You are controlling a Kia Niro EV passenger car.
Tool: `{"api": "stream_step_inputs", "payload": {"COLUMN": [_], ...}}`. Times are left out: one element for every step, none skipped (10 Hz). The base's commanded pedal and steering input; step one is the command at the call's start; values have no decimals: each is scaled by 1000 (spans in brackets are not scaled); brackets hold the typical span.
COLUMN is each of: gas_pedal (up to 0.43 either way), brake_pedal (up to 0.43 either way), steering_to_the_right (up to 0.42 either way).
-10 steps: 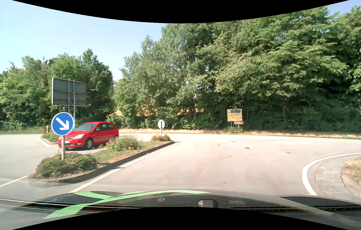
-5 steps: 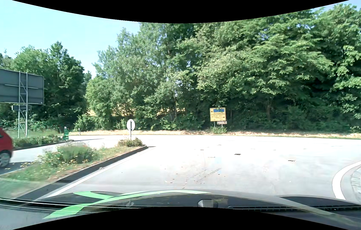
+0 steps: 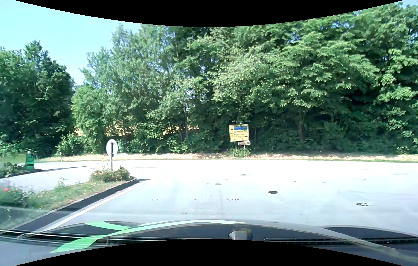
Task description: Follow the waypoints while adhering to traffic rules and regulations
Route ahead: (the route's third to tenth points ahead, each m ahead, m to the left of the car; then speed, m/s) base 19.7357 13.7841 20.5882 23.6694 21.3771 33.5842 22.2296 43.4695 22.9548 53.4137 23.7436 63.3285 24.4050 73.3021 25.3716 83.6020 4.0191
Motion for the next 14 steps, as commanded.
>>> {"api": "stream_step_inputs", "payload": {"gas_pedal": [0, 0, 0, 0, 0, 0, 0, 0, 0, 0, 0, 0, 0, 0], "brake_pedal": [98, 98, 91, 85, 79, 73, 73, 67, 67, 73, 73, 79, 85, 85], "steering_to_the_right": [52, 35, 16, -5, -20, -38, -50, -58, -65, -78, -85, -96, -111, -126]}}
